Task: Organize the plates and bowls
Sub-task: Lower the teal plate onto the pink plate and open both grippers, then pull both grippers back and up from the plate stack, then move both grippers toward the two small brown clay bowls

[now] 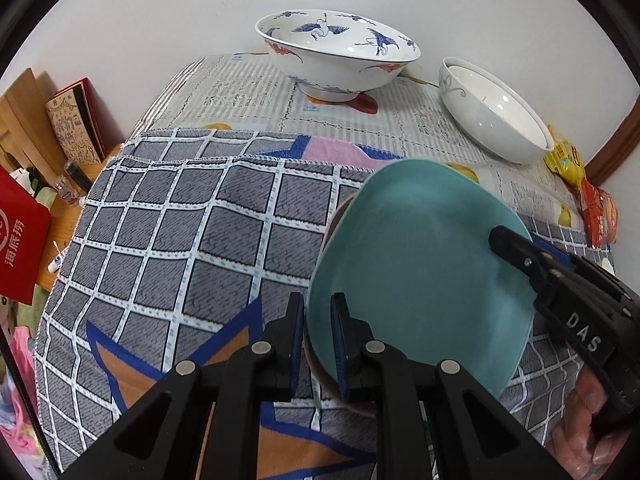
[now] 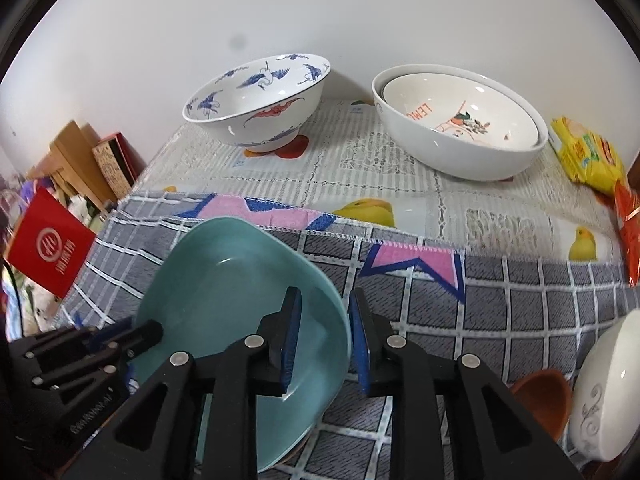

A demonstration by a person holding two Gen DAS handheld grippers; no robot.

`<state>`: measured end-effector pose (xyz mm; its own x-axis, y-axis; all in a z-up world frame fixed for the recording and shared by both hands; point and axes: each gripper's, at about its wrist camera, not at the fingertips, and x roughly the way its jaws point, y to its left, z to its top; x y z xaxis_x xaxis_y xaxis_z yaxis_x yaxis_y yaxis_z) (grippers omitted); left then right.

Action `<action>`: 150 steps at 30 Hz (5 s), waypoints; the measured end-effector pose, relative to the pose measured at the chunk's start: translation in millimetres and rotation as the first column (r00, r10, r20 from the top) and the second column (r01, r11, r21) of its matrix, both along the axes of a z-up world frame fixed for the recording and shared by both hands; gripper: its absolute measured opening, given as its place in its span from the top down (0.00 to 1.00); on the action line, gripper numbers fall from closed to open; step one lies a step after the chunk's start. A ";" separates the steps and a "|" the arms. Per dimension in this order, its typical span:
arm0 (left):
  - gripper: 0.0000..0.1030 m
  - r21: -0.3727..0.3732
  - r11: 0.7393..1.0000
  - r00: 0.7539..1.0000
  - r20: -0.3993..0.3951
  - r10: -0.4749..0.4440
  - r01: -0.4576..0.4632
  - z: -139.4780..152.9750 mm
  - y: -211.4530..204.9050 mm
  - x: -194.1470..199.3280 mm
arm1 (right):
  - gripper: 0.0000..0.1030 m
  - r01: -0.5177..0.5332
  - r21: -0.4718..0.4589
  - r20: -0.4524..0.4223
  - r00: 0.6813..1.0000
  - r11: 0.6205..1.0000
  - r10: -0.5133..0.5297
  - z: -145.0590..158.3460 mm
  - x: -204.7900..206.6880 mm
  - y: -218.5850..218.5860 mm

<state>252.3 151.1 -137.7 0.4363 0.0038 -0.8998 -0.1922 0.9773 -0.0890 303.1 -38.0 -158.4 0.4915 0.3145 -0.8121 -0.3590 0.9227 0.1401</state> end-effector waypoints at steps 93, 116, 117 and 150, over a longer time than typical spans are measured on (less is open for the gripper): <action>0.60 0.095 0.941 0.913 0.226 -0.339 0.326 115.8 -207.3 -108.6 | 0.59 0.437 -0.010 0.128 0.893 0.899 -0.432 70.9 -184.9 -292.2; 0.60 0.125 0.930 0.893 0.261 -0.366 0.344 140.3 -226.8 -126.8 | 0.41 0.522 0.161 0.104 0.835 0.838 -0.540 79.0 -212.2 -331.6; 0.60 0.123 0.930 0.893 0.261 -0.367 0.346 141.1 -226.9 -126.5 | 0.41 0.522 0.162 0.103 0.835 0.838 -0.540 79.6 -212.7 -332.7; 0.57 0.052 0.941 0.922 0.192 -0.338 0.334 110.1 -223.7 -81.6 | 0.49 0.531 0.009 0.134 0.839 0.847 -0.527 41.8 -192.6 -336.2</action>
